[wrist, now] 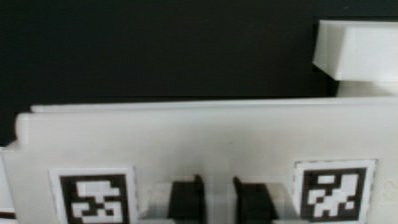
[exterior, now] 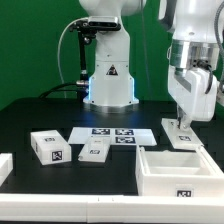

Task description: Assemble cabinet

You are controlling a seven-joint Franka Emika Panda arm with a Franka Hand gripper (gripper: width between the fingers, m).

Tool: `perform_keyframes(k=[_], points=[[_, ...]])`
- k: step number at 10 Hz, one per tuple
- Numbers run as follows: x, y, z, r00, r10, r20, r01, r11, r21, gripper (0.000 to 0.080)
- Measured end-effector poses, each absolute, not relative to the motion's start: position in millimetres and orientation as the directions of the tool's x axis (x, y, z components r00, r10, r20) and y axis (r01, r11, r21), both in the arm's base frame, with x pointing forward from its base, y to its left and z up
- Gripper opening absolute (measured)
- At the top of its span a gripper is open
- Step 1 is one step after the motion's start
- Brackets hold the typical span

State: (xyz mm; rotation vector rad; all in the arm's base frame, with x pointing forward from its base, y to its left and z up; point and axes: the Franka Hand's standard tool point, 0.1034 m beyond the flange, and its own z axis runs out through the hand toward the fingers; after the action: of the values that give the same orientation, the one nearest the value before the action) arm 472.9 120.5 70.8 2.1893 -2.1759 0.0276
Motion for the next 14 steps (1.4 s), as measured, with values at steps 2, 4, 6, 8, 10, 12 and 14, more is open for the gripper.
perform_keyframes(k=[2, 4, 6, 8, 10, 12, 14], points=[[472.9, 118.3, 69.8, 0.004, -0.999, 0.047, -1.0, -0.002, 0.028, 0.0064], [472.6, 116.4, 68.5, 0.007, -0.999, 0.046, -1.0, -0.006, 0.031, 0.0064], [469.9, 117.5, 67.5, 0.003, -0.999, 0.043, -0.999, -0.002, 0.033, 0.0064], [469.3, 116.6, 66.3, 0.009, -0.999, 0.044, -0.999, -0.007, 0.036, 0.0064], [468.7, 115.8, 65.7, 0.024, -0.999, 0.043, -0.999, -0.022, 0.038, 0.0064], [468.2, 115.5, 65.5, 0.032, -0.999, 0.034, -0.999, -0.031, 0.039, 0.0064], [467.7, 115.4, 64.3, 0.033, -0.999, 0.036, -0.999, -0.032, 0.041, 0.0064]])
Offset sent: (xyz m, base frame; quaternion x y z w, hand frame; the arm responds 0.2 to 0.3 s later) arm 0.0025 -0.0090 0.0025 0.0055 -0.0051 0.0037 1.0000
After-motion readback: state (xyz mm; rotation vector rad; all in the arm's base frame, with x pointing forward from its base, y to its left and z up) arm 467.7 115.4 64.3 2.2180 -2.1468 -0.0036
